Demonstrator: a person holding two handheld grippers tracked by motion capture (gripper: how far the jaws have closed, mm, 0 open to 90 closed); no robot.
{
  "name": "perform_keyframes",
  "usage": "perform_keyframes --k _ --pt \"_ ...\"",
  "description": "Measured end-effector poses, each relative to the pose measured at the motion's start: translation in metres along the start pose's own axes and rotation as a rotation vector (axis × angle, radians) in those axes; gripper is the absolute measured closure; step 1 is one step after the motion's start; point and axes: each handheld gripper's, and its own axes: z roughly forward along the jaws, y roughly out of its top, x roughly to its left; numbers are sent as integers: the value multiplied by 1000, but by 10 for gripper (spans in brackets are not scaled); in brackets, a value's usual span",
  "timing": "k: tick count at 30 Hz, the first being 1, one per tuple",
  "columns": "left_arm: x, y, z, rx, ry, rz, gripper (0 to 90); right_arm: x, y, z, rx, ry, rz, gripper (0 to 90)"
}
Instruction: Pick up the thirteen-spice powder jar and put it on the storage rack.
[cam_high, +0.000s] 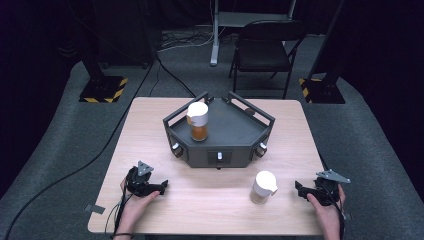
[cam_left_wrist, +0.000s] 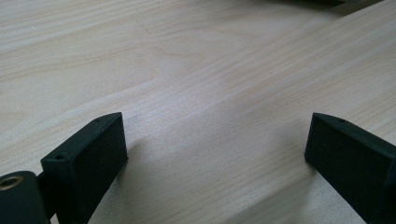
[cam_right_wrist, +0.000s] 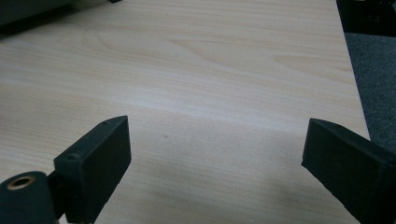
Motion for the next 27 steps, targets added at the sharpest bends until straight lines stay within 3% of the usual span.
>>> perform_keyframes --k 8,27 --pt "0 0 0 0 0 0 52 5 4 -12 -53 19 7 77" --pt "0 0 0 0 -1 0 50 12 22 -30 -102 66 8 78"
